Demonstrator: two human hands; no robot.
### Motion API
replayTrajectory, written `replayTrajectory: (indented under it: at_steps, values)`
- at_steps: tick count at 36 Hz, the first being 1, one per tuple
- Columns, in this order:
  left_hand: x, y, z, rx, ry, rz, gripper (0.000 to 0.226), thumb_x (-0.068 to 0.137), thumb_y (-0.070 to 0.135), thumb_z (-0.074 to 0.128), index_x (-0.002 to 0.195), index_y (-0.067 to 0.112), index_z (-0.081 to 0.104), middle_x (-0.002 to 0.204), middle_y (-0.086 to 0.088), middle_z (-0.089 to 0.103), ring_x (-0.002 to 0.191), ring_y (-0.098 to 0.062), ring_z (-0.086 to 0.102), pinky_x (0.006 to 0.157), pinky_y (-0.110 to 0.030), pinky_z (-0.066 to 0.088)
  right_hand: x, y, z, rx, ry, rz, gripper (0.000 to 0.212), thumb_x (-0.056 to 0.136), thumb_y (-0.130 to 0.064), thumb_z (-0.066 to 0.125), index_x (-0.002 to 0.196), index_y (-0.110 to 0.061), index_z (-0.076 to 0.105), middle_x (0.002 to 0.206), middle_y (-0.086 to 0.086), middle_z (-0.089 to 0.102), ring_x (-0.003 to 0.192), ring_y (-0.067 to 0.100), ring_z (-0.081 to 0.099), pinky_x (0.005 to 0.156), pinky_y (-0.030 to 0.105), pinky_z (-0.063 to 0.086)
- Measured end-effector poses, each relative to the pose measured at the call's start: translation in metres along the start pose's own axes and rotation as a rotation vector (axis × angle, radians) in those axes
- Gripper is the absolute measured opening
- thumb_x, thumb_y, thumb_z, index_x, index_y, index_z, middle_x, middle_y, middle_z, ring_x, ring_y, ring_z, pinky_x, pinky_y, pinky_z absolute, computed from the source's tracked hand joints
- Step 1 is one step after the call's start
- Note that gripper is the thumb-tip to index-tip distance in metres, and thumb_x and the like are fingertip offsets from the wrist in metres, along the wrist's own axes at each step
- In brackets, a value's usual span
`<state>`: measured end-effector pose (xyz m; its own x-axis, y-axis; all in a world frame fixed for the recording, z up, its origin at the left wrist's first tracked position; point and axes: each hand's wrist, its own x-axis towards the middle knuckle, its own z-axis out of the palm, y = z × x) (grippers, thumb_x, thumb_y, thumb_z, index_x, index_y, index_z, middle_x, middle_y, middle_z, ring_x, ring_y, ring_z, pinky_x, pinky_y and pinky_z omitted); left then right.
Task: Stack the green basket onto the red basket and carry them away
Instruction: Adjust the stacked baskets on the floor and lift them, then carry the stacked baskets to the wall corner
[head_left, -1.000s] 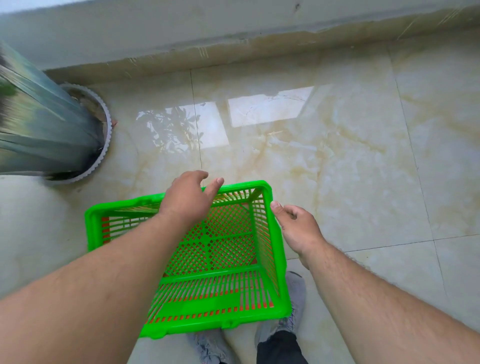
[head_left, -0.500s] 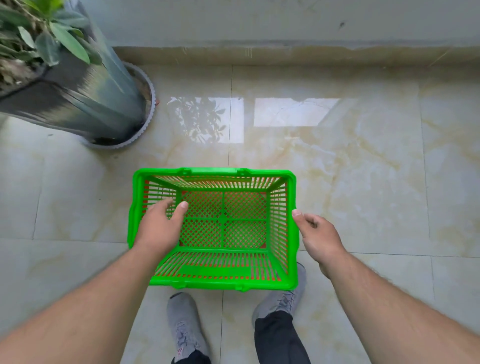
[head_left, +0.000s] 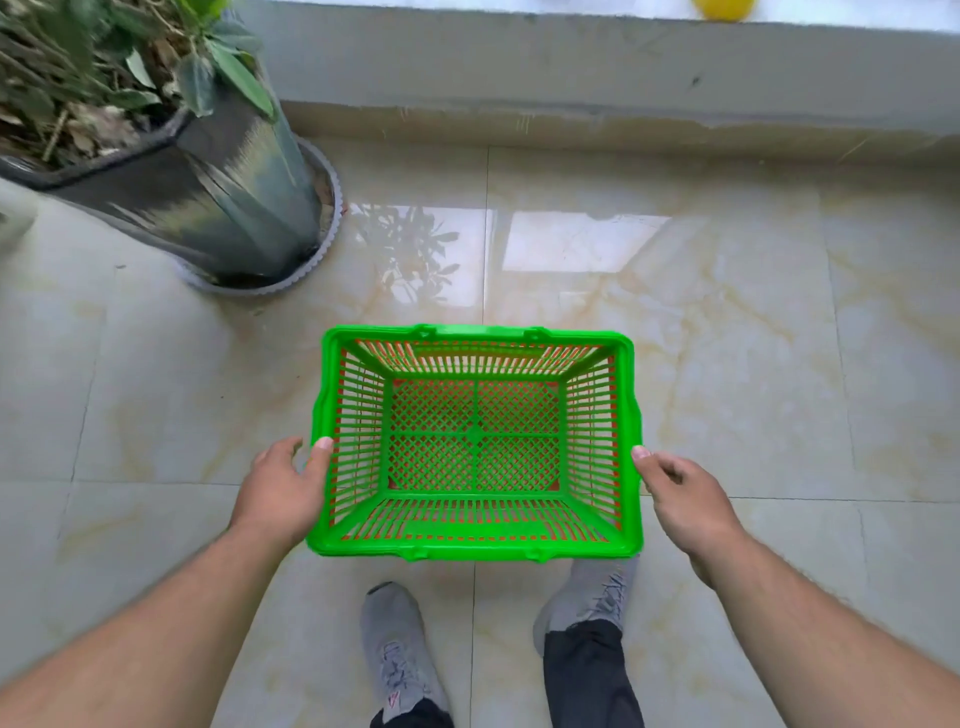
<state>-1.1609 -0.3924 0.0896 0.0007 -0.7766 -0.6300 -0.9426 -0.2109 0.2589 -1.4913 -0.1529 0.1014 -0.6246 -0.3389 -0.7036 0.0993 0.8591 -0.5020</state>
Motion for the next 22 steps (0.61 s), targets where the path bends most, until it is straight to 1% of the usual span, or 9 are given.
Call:
replayTrajectory:
  at_steps: [2, 3, 4, 6, 10, 14, 18, 20, 22]
  values:
    - [0.004, -0.005, 0.001, -0.003, -0.021, -0.001, 0.067, 0.105, 0.045, 0.05, 0.149, -0.005, 0.049, 0.15, -0.031, 0.054, 0.14, -0.043, 0.052, 0.115, -0.049, 0.04, -0.002, 0.0, 0.001, -0.008, 0.025, 0.013, 0.048, 0.099, -0.04, 0.059, 0.103, 0.006, 0.069, 0.098, 0.013, 0.075, 0.079, 0.015, 0.067, 0.063, 0.016, 0.044]
    - [0.006, -0.008, 0.001, -0.012, -0.03, -0.008, 0.067, 0.105, 0.045, 0.05, 0.149, -0.005, 0.048, 0.151, -0.031, 0.053, 0.141, -0.043, 0.051, 0.116, -0.049, 0.04, -0.003, 0.0, 0.002, -0.003, 0.04, 0.018, 0.045, 0.099, -0.04, 0.059, 0.105, 0.003, 0.07, 0.095, 0.007, 0.075, 0.079, 0.011, 0.066, 0.063, 0.015, 0.045]
    - [0.009, -0.01, 0.003, -0.02, -0.036, -0.005, 0.068, 0.105, 0.045, 0.049, 0.15, -0.005, 0.047, 0.152, -0.031, 0.052, 0.141, -0.043, 0.051, 0.116, -0.049, 0.04, -0.003, -0.001, 0.004, 0.008, 0.062, 0.025, 0.044, 0.098, -0.041, 0.059, 0.11, -0.001, 0.071, 0.097, 0.004, 0.073, 0.082, 0.01, 0.065, 0.068, 0.019, 0.046]
    - [0.011, -0.013, 0.004, -0.026, -0.046, -0.009, 0.069, 0.105, 0.046, 0.049, 0.151, -0.005, 0.046, 0.152, -0.031, 0.052, 0.141, -0.043, 0.051, 0.116, -0.049, 0.04, -0.001, 0.0, 0.006, 0.011, 0.092, 0.044, 0.048, 0.097, -0.046, 0.06, 0.115, -0.003, 0.071, 0.106, 0.005, 0.072, 0.093, 0.017, 0.065, 0.08, 0.026, 0.044]
    - [0.018, -0.025, 0.01, -0.047, -0.052, -0.038, 0.068, 0.106, 0.046, 0.048, 0.154, -0.003, 0.043, 0.158, -0.028, 0.046, 0.145, -0.042, 0.047, 0.118, -0.048, 0.037, 0.007, 0.005, 0.014, 0.002, 0.11, 0.079, 0.048, 0.096, -0.05, 0.058, 0.11, -0.005, 0.071, 0.091, -0.007, 0.069, 0.098, 0.021, 0.065, 0.084, 0.031, 0.045]
    - [0.034, -0.035, 0.02, -0.083, -0.038, -0.065, 0.068, 0.107, 0.047, 0.044, 0.154, -0.002, 0.043, 0.159, -0.026, 0.045, 0.147, -0.041, 0.045, 0.119, -0.049, 0.036, 0.028, 0.015, 0.024, -0.036, 0.113, 0.086, 0.067, 0.09, -0.063, 0.058, 0.127, -0.008, 0.067, 0.121, 0.005, 0.072, 0.111, 0.021, 0.066, 0.095, 0.033, 0.048]
    - [0.052, -0.041, 0.035, -0.131, -0.054, -0.11, 0.068, 0.108, 0.051, 0.036, 0.153, 0.001, 0.046, 0.157, -0.023, 0.05, 0.143, -0.041, 0.048, 0.116, -0.05, 0.039, 0.048, 0.021, 0.033, -0.066, 0.15, 0.092, 0.075, 0.091, -0.062, 0.058, 0.133, 0.001, 0.059, 0.133, 0.019, 0.066, 0.119, 0.032, 0.064, 0.102, 0.042, 0.048]
    - [0.058, -0.039, 0.041, -0.168, -0.059, -0.123, 0.065, 0.108, 0.051, 0.034, 0.146, 0.002, 0.053, 0.149, -0.022, 0.058, 0.135, -0.041, 0.054, 0.109, -0.048, 0.043, 0.053, 0.022, 0.035, -0.062, 0.17, 0.091, 0.079, 0.092, -0.061, 0.057, 0.141, 0.0, 0.053, 0.144, 0.017, 0.058, 0.129, 0.032, 0.058, 0.108, 0.044, 0.044]
    - [0.067, -0.038, 0.046, -0.218, -0.073, -0.13, 0.061, 0.109, 0.05, 0.031, 0.132, 0.003, 0.063, 0.135, -0.022, 0.066, 0.122, -0.039, 0.06, 0.098, -0.044, 0.045, 0.061, 0.025, 0.038, -0.058, 0.165, 0.1, 0.078, 0.091, -0.065, 0.055, 0.137, -0.002, 0.057, 0.136, 0.014, 0.063, 0.122, 0.031, 0.061, 0.105, 0.044, 0.047]
